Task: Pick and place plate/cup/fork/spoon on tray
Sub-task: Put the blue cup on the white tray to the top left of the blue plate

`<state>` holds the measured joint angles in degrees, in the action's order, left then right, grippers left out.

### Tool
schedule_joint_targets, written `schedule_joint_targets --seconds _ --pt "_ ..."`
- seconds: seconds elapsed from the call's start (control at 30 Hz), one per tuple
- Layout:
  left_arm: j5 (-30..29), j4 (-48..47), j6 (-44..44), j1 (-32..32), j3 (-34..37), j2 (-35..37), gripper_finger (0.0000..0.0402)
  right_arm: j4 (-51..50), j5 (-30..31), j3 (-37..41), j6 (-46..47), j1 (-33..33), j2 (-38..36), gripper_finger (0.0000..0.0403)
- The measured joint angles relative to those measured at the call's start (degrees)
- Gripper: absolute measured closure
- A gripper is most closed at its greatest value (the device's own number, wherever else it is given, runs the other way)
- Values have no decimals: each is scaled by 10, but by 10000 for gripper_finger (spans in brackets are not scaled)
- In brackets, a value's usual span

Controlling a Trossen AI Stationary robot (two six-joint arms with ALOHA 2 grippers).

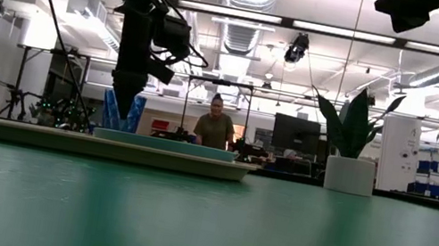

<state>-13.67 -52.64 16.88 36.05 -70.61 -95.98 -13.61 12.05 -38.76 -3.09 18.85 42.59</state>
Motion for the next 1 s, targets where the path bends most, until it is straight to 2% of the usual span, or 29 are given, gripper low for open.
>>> schedule_joint_targets --seconds 1.0 --pt "0 12 0 0 0 0 398 -11 0 0 0 0 0 258"
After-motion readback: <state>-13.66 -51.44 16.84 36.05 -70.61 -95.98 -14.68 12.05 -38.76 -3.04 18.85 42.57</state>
